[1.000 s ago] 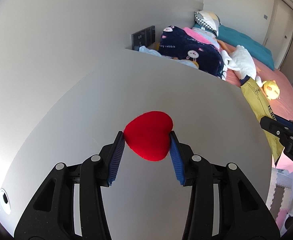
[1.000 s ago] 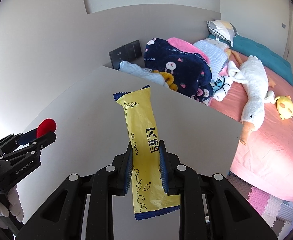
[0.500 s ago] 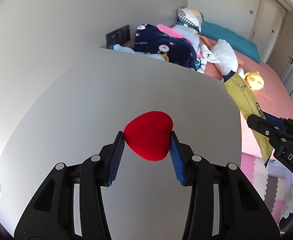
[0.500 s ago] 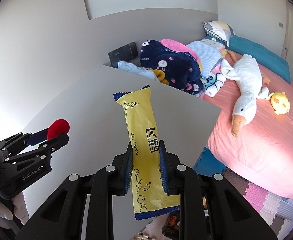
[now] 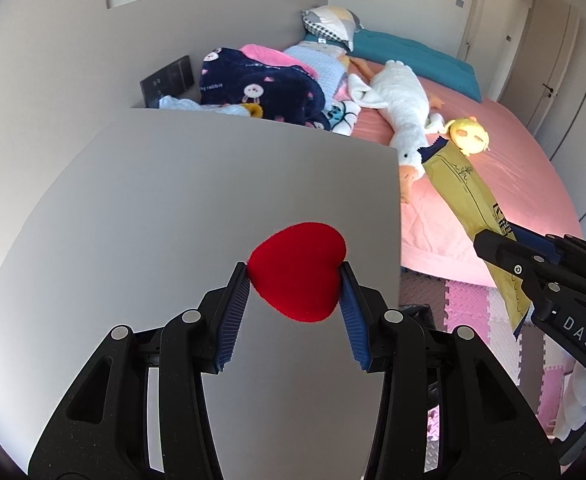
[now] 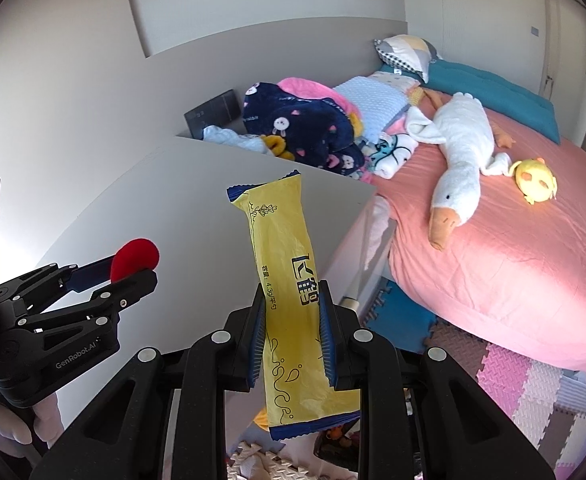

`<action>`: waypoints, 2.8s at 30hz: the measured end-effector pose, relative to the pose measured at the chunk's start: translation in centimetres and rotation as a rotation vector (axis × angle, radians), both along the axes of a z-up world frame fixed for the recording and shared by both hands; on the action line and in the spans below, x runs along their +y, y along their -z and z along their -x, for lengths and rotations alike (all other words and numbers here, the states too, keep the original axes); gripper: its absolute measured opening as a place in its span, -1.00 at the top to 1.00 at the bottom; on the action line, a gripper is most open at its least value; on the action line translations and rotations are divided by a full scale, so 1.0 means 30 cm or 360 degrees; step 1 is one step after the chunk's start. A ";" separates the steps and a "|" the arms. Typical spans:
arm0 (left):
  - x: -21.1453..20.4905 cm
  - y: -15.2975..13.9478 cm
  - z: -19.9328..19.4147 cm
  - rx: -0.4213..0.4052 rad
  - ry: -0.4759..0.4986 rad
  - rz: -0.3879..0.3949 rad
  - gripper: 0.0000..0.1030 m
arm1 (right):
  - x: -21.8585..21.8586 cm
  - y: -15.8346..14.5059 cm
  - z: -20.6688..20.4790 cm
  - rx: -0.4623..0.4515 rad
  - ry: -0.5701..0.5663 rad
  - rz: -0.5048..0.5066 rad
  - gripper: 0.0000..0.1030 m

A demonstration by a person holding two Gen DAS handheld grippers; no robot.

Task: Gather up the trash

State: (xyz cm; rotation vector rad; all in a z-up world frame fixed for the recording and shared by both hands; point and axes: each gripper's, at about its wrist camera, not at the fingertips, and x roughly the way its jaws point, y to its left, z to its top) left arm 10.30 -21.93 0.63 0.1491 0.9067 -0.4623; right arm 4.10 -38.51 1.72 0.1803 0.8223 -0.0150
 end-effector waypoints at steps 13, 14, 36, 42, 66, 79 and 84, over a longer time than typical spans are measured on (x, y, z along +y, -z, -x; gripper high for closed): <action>-0.223 -0.006 0.085 0.0008 0.0221 -0.0002 0.14 | -0.197 0.032 0.124 0.0022 0.0186 -0.0013 0.51; -0.239 -0.004 0.091 0.0010 0.0236 -0.0002 0.14 | -0.210 0.033 0.133 0.0023 0.0199 -0.0015 0.51; -0.534 0.021 0.186 0.0053 0.0559 -0.0022 0.13 | -0.469 0.056 0.281 0.0039 0.0457 -0.0037 0.51; -0.582 0.036 0.193 0.0065 0.0610 -0.0040 0.13 | -0.504 0.070 0.295 0.0061 0.0499 -0.0044 0.51; -0.630 0.000 0.168 0.0019 0.0579 0.0027 -0.83 | -0.603 0.044 0.339 0.0036 0.0652 -0.0046 -0.33; -0.615 0.003 0.150 0.0029 0.0565 0.0016 -0.86 | -0.605 0.043 0.339 0.0036 0.0650 -0.0045 -0.33; -0.602 0.003 0.147 0.0018 0.0573 0.0012 -0.87 | -0.603 0.042 0.339 0.0036 0.0651 -0.0045 -0.33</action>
